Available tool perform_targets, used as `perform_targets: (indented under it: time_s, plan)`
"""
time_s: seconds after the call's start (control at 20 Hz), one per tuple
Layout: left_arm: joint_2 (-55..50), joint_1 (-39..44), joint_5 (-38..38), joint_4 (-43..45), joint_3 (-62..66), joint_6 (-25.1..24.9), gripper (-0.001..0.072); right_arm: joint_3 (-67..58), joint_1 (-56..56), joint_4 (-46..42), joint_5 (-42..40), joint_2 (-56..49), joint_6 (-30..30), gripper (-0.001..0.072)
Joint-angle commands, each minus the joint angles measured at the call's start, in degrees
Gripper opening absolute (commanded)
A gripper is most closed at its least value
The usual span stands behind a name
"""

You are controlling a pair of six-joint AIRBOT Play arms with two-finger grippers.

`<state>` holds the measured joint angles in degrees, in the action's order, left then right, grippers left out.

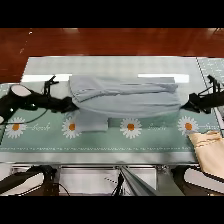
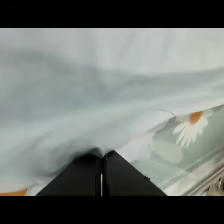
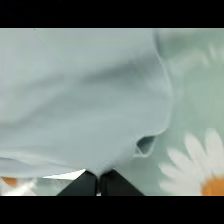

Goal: Fold the shirts.

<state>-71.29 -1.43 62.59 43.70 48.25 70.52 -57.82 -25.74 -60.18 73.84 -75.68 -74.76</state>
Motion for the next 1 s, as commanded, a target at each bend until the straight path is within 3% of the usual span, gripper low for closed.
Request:
perform_targets:
  time_s: [0.0,0.15,0.25,0.7,0.9,0.95]
  plan:
    - [0.15,-0.02,-0.02,-0.85,12.66,0.00,0.0030,-4.63,4.42,6.45,-9.42,0.72,0.72,0.0020]
    - [-2.43,-1.88,-7.89,-0.85,17.42,2.47,0.0030,-5.22,9.33,5.66,-26.45,-0.44,-0.46,0.0020]
    - [-7.21,-3.17,-7.19,-0.90,19.61,2.80,0.0030,-6.73,9.88,6.14,-32.61,-3.45,-1.70,0.0020]
    - [-34.51,-3.30,-1.81,-7.85,38.21,2.82,0.0031,-15.98,9.90,11.21,-37.42,-20.61,-0.96,0.0020]
    - [-40.44,-3.30,-1.46,-11.56,41.99,2.82,0.0032,-15.98,9.90,12.41,-37.35,-23.96,-0.98,0.0023]
    - [-41.13,-3.34,-1.20,-11.54,41.99,2.80,0.0057,-15.98,9.90,12.24,-36.50,-24.20,-0.98,0.0054]
